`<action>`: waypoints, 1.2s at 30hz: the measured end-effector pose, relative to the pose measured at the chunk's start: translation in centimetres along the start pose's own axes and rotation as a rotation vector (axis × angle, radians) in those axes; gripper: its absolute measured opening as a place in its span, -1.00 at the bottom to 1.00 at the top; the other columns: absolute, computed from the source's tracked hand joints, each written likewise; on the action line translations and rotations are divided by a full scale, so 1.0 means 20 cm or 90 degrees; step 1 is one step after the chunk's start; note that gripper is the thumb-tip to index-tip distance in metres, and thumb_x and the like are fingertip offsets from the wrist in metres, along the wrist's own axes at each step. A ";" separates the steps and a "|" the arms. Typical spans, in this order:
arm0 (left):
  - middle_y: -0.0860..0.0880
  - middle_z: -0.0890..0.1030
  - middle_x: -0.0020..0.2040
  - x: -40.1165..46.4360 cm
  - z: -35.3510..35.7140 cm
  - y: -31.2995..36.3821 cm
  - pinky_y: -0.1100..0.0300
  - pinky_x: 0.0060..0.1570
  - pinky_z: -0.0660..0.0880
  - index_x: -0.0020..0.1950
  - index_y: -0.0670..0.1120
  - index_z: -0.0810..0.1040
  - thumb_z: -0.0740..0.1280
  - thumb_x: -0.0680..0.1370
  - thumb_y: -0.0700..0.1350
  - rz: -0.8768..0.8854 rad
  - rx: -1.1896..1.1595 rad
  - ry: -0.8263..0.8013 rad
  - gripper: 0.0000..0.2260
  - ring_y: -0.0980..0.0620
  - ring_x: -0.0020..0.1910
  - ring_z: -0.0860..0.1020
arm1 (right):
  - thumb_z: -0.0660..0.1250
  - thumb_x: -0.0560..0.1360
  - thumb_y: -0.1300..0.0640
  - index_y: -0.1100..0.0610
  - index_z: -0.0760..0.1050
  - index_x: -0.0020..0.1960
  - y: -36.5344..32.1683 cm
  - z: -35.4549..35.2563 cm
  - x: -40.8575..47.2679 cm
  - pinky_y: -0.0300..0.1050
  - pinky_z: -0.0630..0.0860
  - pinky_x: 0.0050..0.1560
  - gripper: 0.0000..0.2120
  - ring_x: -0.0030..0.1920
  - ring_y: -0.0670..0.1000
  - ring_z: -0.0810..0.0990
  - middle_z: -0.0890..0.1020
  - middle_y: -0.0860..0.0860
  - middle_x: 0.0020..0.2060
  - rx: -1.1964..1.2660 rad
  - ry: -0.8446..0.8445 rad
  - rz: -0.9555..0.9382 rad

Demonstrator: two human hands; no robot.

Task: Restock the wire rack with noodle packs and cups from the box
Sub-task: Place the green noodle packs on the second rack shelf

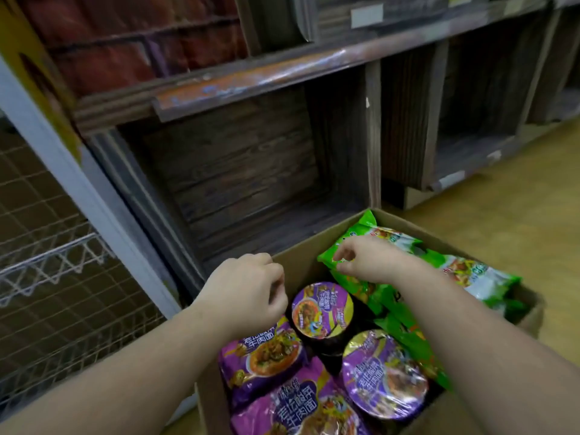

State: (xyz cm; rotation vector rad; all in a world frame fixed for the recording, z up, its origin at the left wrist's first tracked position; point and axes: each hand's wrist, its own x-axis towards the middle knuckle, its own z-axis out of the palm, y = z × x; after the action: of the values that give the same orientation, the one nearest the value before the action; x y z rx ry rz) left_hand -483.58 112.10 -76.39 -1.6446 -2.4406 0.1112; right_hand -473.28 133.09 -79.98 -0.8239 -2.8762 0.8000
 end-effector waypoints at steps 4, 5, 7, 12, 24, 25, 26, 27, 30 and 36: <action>0.09 0.54 -0.05 0.03 0.08 0.03 0.07 -0.03 0.52 -0.02 0.09 0.56 0.09 0.51 0.13 -0.047 -0.041 -0.052 -0.72 0.05 -0.03 0.54 | 0.35 0.54 0.07 -0.01 0.57 0.22 0.09 0.02 0.02 -0.08 0.51 0.16 -0.74 0.17 0.07 0.58 0.62 0.04 0.19 0.003 0.061 0.025; 0.10 0.53 -0.04 0.04 0.09 0.04 0.09 -0.02 0.52 -0.02 0.09 0.55 0.14 0.54 0.11 -0.067 -0.065 -0.059 -0.78 0.07 -0.01 0.53 | 0.35 0.54 0.08 -0.01 0.57 0.23 0.10 0.02 0.03 -0.08 0.50 0.17 -0.74 0.18 0.07 0.57 0.61 0.04 0.19 0.002 0.079 0.030; 0.10 0.54 0.00 0.07 0.13 0.07 0.14 -0.02 0.50 0.01 0.09 0.56 0.20 0.57 0.06 -0.118 -0.126 -0.079 -0.83 0.09 0.00 0.52 | 0.35 0.55 0.09 -0.01 0.56 0.25 0.13 0.00 0.06 -0.03 0.48 0.22 -0.73 0.23 0.11 0.53 0.58 0.07 0.22 0.001 0.126 0.050; 0.08 0.61 -0.02 0.19 0.20 0.15 0.15 -0.07 0.55 0.03 0.07 0.57 0.26 0.59 -0.01 -0.318 -0.452 -0.124 -0.89 0.09 -0.03 0.59 | 0.34 0.55 -0.06 0.01 0.42 0.36 0.22 -0.10 0.13 0.14 0.40 0.20 -0.59 0.30 0.19 0.35 0.46 0.12 0.25 -0.106 0.215 0.166; -0.19 0.47 0.28 0.47 0.37 0.42 -0.04 -0.09 0.62 0.36 -0.17 0.39 0.26 0.64 -0.07 -0.593 -0.953 -0.203 -0.68 -0.14 0.13 0.57 | 0.25 0.58 -0.18 0.19 0.42 0.35 0.39 -0.09 0.31 0.08 0.46 0.14 -0.48 0.21 0.23 0.48 0.54 0.19 0.20 -0.053 0.143 0.177; -0.20 0.44 0.34 0.50 0.40 0.43 -0.06 -0.07 0.61 0.44 -0.18 0.34 0.27 0.64 -0.05 -0.605 -0.974 -0.207 -0.59 -0.17 0.18 0.56 | 0.27 0.56 -0.19 0.18 0.44 0.34 0.40 -0.08 0.32 0.07 0.47 0.14 -0.47 0.21 0.22 0.50 0.55 0.18 0.19 -0.037 0.114 0.188; -0.22 0.40 0.40 0.51 0.42 0.45 -0.08 -0.06 0.61 0.50 -0.18 0.28 0.28 0.63 -0.02 -0.613 -0.987 -0.208 -0.52 -0.19 0.23 0.54 | 0.29 0.55 -0.19 0.19 0.46 0.34 0.40 -0.07 0.33 0.05 0.48 0.15 -0.46 0.21 0.21 0.52 0.56 0.18 0.19 -0.024 0.083 0.195; -0.22 0.37 0.44 0.53 0.44 0.46 -0.09 -0.06 0.60 0.52 -0.17 0.25 0.29 0.63 0.02 -0.623 -0.994 -0.209 -0.47 -0.20 0.26 0.52 | 0.29 0.56 -0.19 0.21 0.46 0.32 0.40 -0.07 0.33 0.03 0.47 0.16 -0.46 0.21 0.20 0.53 0.57 0.17 0.19 -0.014 0.048 0.196; -0.15 0.55 0.23 0.63 0.46 0.53 -0.07 -0.08 0.59 0.34 -0.13 0.41 0.27 0.62 0.09 -0.640 -1.050 -0.204 -0.60 -0.13 0.09 0.60 | 0.30 0.56 -0.18 0.24 0.49 0.28 0.39 -0.07 0.35 -0.01 0.46 0.18 -0.47 0.23 0.19 0.53 0.58 0.17 0.20 -0.001 -0.015 0.189; -0.10 0.66 0.10 0.71 0.47 0.60 0.08 -0.28 0.54 0.20 -0.02 0.55 0.36 0.53 0.17 -0.725 -1.082 -0.154 -0.65 -0.11 0.01 0.65 | 0.44 0.46 -0.16 0.19 0.54 0.25 0.43 -0.12 0.38 0.06 0.51 0.25 -0.48 0.17 0.16 0.59 0.62 0.13 0.18 0.058 -0.102 0.170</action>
State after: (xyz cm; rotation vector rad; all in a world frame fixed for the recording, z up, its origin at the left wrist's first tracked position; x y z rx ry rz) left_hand -479.83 130.21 -85.96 0.1708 -3.1588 -2.4177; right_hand -475.27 144.28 -82.74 -1.2027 -2.8742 1.0590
